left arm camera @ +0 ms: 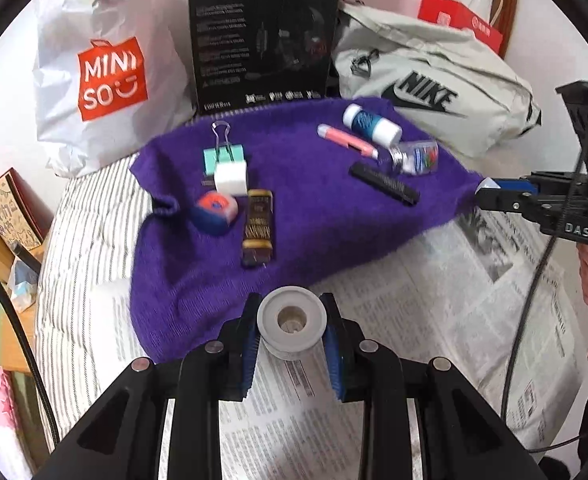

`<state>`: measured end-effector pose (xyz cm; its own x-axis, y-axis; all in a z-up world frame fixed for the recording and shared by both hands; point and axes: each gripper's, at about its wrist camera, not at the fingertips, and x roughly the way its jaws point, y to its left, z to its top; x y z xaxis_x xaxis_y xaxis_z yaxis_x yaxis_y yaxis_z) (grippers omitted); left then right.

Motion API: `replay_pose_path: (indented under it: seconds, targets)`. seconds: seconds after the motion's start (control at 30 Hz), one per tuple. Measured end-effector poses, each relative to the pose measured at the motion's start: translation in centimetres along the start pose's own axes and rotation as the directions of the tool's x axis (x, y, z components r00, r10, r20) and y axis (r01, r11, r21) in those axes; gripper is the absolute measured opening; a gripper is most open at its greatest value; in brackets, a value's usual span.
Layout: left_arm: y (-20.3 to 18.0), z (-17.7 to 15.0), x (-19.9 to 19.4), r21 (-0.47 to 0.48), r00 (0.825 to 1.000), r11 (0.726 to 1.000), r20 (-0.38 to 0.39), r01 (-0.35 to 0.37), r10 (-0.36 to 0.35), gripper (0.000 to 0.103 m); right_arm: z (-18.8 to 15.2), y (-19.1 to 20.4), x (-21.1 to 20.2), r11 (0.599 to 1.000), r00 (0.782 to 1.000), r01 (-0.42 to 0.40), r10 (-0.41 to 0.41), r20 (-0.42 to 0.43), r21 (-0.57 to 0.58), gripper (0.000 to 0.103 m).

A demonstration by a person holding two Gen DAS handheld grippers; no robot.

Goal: Organize rigid objects
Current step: 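Carry the tape roll and USB plug over the purple towel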

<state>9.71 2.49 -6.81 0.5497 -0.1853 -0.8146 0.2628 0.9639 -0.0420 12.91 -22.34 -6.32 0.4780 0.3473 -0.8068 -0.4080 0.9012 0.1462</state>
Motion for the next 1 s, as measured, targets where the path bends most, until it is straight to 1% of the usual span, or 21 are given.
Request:
replay_pose_path:
  seconds: [0.1,0.17,0.27,0.37,0.5,0.6,0.73,1.0]
  targets:
    - [0.4,0.9,-0.1,-0.013,1.0,1.0,0.007,0.022,-0.022,0.027,1.3,-1.0,0.5,1.0,1.0,0.003,-0.003,-0.008,0.011,0.024]
    - [0.5,1.5,0.0,-0.012,1.0,1.0,0.01,0.021,-0.021,0.027,2.1,-1.5,1.1,1.0,1.0,-0.002,0.002,-0.018,0.019,0.024]
    - [0.6,2.3,0.2,-0.011,1.0,1.0,0.015,0.021,-0.021,0.027,3.0,-2.3,2.1,1.0,0.999,0.018,-0.017,-0.038,0.017,0.024]
    - [0.7,3.0,0.6,-0.02,0.999,0.999,0.017,0.031,-0.031,0.027,3.7,-3.0,3.6,1.0,0.997,0.02,-0.018,-0.077,0.024,0.024]
    - [0.6,3.4,1.2,-0.017,0.999,0.999,0.013,0.039,-0.038,0.027,3.9,-3.8,5.7,0.999,0.993,0.031,-0.028,-0.117,0.032,0.023]
    - [0.4,3.6,1.7,-0.014,0.999,0.999,0.009,0.045,-0.045,0.027,3.8,-4.1,6.7,0.999,0.991,0.03,-0.025,-0.133,0.04,0.024]
    - [0.2,3.9,2.3,-0.005,0.999,0.999,0.001,0.048,-0.048,0.027,3.7,-4.2,7.8,0.998,0.987,0.051,-0.046,-0.151,0.028,0.024]
    - [0.1,4.9,3.3,-0.008,0.999,0.999,-0.008,0.052,-0.052,0.027,3.9,-4.0,8.6,0.999,0.987,0.043,-0.041,-0.153,0.012,0.023]
